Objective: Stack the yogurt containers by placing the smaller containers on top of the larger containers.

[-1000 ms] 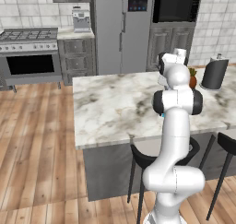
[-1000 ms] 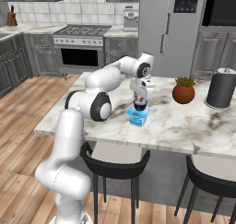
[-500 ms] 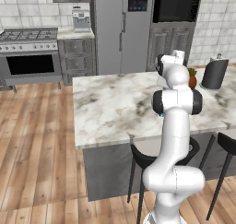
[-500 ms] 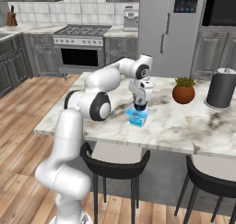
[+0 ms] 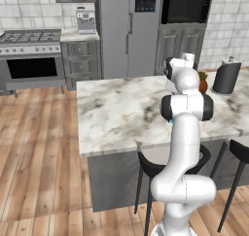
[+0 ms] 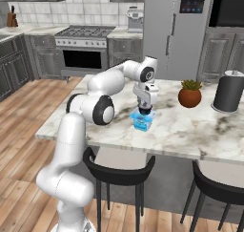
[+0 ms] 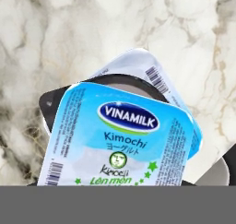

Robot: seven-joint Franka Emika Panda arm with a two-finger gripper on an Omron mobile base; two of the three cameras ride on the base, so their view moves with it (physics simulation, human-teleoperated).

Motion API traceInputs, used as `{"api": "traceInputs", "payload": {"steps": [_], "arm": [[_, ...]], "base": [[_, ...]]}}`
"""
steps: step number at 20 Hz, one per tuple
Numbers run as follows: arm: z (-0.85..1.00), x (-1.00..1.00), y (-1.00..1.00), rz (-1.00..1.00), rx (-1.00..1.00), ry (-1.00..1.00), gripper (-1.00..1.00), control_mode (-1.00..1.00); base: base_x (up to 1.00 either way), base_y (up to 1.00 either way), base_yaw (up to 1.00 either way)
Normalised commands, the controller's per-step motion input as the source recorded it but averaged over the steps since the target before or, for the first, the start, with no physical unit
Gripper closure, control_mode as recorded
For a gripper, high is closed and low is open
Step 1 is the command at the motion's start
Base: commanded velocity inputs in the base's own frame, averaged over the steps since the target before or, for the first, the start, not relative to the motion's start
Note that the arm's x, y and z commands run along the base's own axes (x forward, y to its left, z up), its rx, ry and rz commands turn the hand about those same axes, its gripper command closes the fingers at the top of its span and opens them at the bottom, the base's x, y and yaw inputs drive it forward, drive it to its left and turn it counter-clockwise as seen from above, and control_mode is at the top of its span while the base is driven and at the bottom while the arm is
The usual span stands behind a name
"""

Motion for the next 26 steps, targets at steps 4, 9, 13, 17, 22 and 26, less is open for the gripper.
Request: {"api": "traceInputs", "payload": {"steps": [4,9,13,17,22,26], "arm": [[-0.09,0.00,0.00,0.00,0.00,0.00,1.00,-1.00],[-0.02,0.00,0.01,0.00,0.00,0.00,1.00,-1.00],[0.00,0.00,0.05,0.00,0.00,0.00,-1.00,-1.00],[0.00,-0.09,0.00,0.00,0.00,0.00,-1.00,-1.00],[0.00,-0.14,0.00,0.00,0.00,0.00,-1.00,-1.00],[0.00,-0.38,0.01,0.00,0.00,0.00,-1.00,-1.00]], "base": [[0.00,0.00,0.00],[0.00,0.00,0.00],[0.00,0.00,0.00],[0.00,0.00,0.00],[0.00,0.00,0.00],[0.00,0.00,0.00]]}}
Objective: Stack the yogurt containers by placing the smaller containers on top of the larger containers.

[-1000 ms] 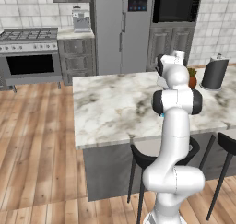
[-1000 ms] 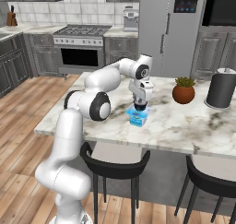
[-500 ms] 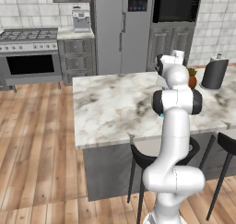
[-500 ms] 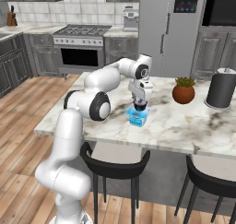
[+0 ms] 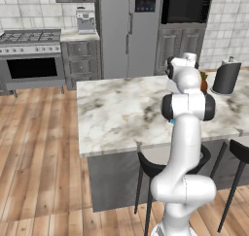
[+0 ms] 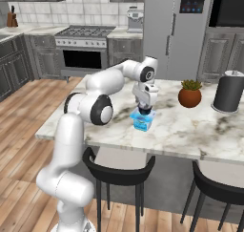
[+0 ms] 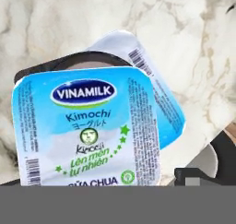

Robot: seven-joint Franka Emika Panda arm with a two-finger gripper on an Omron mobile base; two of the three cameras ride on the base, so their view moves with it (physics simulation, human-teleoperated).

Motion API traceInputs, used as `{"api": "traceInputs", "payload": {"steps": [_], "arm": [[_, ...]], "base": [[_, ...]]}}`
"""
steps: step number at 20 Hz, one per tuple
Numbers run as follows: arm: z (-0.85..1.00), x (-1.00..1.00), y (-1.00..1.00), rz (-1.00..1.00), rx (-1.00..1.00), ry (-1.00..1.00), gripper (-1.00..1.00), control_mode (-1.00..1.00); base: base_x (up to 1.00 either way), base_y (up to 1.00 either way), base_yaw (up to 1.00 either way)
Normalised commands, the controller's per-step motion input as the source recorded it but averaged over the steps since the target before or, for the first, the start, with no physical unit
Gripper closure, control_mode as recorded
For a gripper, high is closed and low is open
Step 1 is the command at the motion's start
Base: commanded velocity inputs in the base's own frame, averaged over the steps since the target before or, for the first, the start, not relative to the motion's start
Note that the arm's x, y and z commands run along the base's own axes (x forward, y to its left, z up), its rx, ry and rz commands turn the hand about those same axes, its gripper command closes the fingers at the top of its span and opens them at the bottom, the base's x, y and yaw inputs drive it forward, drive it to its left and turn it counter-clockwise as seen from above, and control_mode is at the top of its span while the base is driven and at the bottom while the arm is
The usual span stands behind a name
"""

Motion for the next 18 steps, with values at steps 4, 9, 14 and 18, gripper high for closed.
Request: {"api": "traceInputs", "payload": {"steps": [4,9,14,18], "arm": [[0.00,-0.52,0.16,0.00,0.00,0.00,-1.00,-1.00],[0.02,-0.41,0.44,0.00,-0.02,-0.05,-1.00,-1.00],[0.06,-0.12,0.47,0.00,-0.03,-0.09,-1.00,-1.00],[0.18,-0.33,0.21,0.00,0.00,-0.07,-1.00,-1.00]], "base": [[0.00,0.00,0.00],[0.00,0.00,0.00],[0.00,0.00,0.00],[0.00,0.00,0.00]]}}
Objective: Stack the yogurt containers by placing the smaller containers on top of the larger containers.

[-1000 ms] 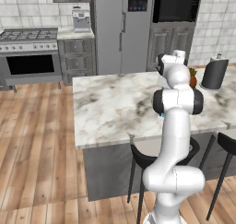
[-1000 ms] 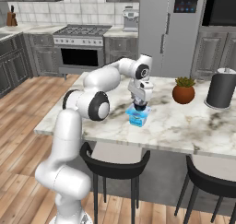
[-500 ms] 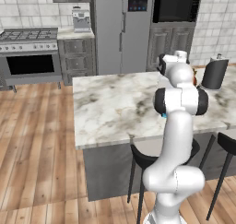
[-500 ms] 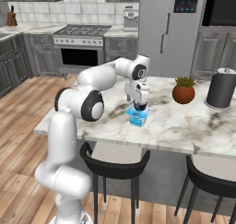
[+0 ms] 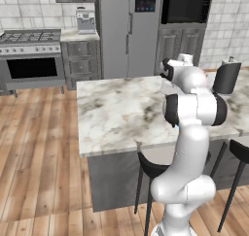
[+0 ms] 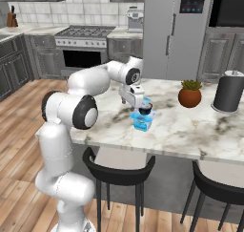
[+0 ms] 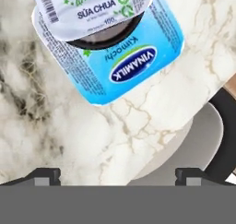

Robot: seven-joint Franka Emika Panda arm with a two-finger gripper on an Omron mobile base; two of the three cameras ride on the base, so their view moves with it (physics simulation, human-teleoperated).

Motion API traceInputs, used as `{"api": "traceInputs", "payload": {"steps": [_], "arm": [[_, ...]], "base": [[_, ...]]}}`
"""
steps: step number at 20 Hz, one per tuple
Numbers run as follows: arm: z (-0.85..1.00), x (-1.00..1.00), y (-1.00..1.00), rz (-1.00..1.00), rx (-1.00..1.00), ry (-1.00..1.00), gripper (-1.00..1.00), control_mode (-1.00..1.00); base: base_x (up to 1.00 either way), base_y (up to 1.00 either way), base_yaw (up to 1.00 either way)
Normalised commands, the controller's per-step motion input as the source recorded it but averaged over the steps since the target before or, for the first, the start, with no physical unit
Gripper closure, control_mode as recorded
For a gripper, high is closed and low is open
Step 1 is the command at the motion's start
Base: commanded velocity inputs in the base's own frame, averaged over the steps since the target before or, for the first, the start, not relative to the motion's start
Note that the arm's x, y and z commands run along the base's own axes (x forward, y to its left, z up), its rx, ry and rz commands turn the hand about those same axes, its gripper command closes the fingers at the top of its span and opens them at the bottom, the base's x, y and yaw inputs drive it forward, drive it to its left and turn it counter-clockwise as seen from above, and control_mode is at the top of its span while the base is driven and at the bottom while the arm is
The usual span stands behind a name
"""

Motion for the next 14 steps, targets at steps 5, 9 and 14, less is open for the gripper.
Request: {"api": "traceInputs", "payload": {"steps": [5,9,14], "arm": [[0.29,-0.83,0.14,0.00,0.00,-0.17,-1.00,-1.00],[0.35,-0.99,0.14,-0.01,-0.02,-0.25,-1.00,-1.00],[0.34,-1.00,0.17,-0.02,-0.05,-0.29,-1.00,-1.00]], "base": [[0.00,0.00,0.00],[0.00,0.00,0.00],[0.00,0.00,0.00]]}}
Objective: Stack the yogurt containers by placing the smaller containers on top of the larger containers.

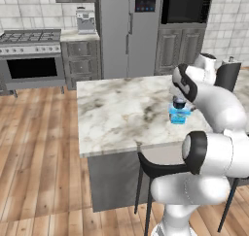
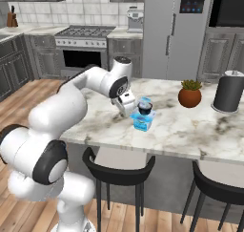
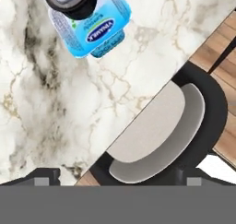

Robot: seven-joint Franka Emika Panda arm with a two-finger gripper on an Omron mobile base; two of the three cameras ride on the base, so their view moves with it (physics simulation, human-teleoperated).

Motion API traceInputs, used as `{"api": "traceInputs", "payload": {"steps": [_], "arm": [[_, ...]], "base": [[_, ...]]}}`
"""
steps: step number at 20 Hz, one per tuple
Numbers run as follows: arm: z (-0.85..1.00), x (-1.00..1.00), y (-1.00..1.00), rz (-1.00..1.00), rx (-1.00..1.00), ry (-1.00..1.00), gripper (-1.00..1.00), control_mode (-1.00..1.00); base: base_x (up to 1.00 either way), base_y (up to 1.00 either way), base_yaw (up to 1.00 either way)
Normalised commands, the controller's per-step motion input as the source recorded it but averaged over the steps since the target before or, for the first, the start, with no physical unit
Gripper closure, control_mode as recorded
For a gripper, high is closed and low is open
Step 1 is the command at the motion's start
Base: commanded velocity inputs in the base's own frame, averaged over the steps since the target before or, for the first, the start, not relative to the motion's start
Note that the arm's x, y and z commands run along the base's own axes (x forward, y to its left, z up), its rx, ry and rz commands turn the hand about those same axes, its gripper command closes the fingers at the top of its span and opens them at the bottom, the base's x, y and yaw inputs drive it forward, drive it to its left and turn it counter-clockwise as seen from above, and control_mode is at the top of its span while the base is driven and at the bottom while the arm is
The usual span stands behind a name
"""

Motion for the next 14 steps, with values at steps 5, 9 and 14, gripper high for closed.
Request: {"api": "traceInputs", "payload": {"steps": [5,9,14], "arm": [[0.29,-1.00,0.25,-0.02,-0.08,-0.27,-1.00,-1.00],[0.25,-1.00,0.28,-0.04,-0.11,-0.25,-1.00,-1.00],[0.24,-0.95,0.31,-0.06,-0.11,-0.23,-1.00,-1.00]], "base": [[0.00,0.00,0.00],[0.00,0.00,0.00],[0.00,0.00,0.00]]}}
